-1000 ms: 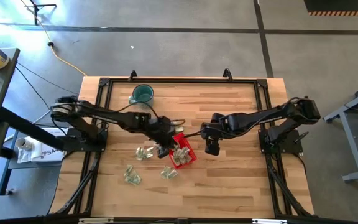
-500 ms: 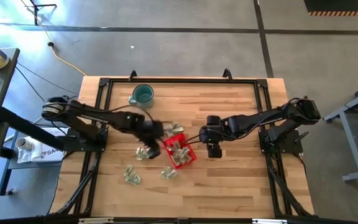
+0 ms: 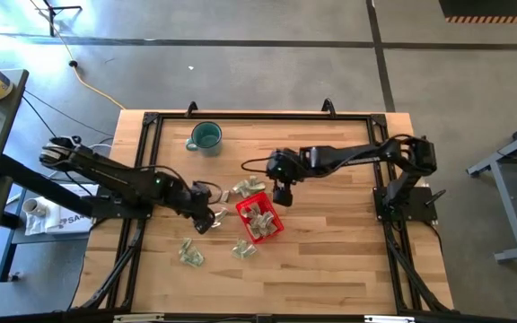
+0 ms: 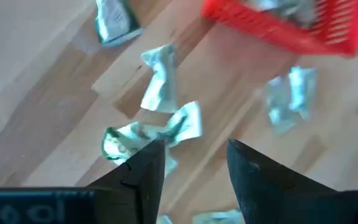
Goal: Pick and place Stevia / Truvia into bins
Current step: Put the green stevia packet into the basket
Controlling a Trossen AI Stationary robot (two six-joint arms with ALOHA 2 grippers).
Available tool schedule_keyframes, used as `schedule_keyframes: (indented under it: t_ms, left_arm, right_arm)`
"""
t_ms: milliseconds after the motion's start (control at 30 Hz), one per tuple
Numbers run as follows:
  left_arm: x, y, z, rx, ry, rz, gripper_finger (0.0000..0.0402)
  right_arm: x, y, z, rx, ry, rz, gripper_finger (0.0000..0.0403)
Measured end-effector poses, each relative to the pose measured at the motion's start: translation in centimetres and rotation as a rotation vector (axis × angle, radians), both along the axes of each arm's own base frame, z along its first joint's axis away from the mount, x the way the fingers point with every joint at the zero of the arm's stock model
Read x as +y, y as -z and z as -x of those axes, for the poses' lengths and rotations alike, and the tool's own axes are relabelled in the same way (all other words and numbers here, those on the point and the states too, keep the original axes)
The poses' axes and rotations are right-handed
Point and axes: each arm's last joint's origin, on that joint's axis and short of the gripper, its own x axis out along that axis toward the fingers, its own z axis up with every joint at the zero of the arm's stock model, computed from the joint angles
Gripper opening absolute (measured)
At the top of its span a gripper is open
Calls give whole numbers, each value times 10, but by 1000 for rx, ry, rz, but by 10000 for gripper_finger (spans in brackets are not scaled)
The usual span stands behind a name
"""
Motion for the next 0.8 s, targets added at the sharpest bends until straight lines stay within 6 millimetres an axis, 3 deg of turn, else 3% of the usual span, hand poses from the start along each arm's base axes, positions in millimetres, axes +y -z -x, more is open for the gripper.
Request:
schedule_keyframes:
  t_ms: [167, 333, 567, 800]
  left_arm:
    - [-10, 32, 20, 97, 43, 13, 208]
    - [-4, 57, 36, 179, -205, 51, 224]
    - [1, 58, 24, 57, -322, 133, 223]
    - [2, 60, 27, 93, -347, 123, 201]
  right_arm:
    - [-3, -2, 3, 61, -10, 48, 279]
    - [-2, -2, 5, 79, 15, 34, 279]
    - [-2, -2, 5, 79, 38, 33, 279]
    - [-3, -2, 5, 80, 45, 44, 279]
